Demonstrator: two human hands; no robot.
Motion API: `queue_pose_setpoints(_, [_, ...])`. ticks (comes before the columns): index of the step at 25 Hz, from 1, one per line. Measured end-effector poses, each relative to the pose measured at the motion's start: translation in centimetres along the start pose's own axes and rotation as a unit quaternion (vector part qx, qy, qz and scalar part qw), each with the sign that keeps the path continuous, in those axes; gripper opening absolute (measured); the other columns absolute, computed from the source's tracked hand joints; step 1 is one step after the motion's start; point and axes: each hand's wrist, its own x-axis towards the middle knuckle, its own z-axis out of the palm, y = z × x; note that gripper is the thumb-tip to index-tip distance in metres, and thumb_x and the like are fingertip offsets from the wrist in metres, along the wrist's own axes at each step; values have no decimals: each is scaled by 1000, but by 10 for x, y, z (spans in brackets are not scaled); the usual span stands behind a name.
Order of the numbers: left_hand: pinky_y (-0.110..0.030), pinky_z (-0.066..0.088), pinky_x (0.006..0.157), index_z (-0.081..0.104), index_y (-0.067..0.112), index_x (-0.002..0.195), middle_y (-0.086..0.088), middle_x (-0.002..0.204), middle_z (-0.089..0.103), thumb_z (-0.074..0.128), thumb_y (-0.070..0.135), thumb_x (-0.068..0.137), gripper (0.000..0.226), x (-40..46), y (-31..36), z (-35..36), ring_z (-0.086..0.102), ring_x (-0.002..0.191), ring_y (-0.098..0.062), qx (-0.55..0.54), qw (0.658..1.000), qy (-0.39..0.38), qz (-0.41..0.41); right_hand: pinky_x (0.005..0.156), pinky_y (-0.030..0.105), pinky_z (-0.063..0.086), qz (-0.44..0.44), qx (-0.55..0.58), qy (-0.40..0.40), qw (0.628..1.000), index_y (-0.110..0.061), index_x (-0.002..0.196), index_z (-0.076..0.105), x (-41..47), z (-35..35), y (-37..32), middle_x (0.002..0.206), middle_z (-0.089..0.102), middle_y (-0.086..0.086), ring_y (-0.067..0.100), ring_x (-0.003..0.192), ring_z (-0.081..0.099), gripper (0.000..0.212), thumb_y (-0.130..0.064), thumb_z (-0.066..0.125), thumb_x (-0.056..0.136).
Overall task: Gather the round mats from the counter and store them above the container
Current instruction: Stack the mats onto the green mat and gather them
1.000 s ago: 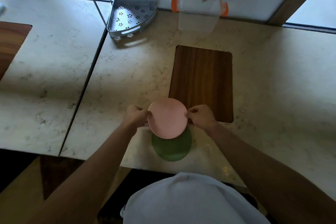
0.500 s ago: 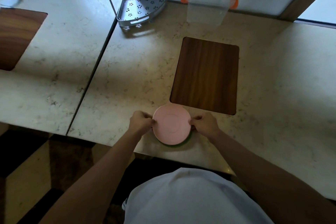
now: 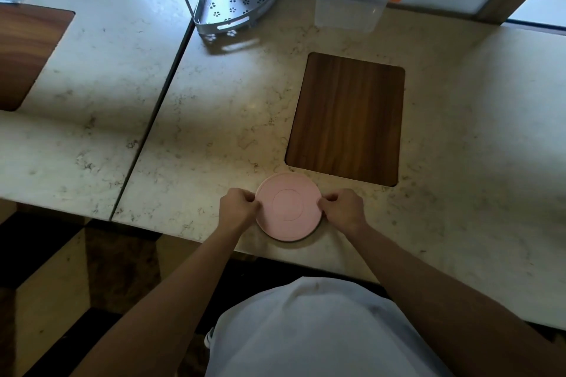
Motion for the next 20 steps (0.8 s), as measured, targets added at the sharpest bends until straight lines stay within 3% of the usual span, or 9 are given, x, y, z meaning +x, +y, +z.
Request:
queue_pose_setpoints(4, [-43,61,69,77,7,78,-14,74,75,65,11,79,13,-1,1,4,70,70,-26,16,1000,7,12,50,16,37,10,-10,38,999,-12,83,78,-5,5,-1,80,76,4,10,62,60,14,-22,69,85])
queue_pose_setpoints(10, [-31,57,65,78,9,81,-7,75,75,64,8,77,14,-5,7,5,67,68,-18,19,999,14,29,71,26,47,-4,-36,47,998,-8,101,73,-10,4,2,96,73,7,16,77,61,19,-21,63,92])
queue_pose_setpoints(15, [-37,59,67,77,7,76,-9,73,74,63,8,78,14,-7,11,5,68,69,-22,33,999,13,33,68,26,47,-7,-46,83,995,-6,98,74,-14,10,-3,93,74,9,17,75,61,18,-18,62,92])
queue_pose_setpoints(20, [-46,58,66,72,8,62,-16,65,70,64,5,75,16,-5,13,7,68,69,-32,46,998,8,34,76,28,52,-8,-23,68,997,-6,100,75,-12,2,-1,97,75,10,22,85,68,19,-16,62,92])
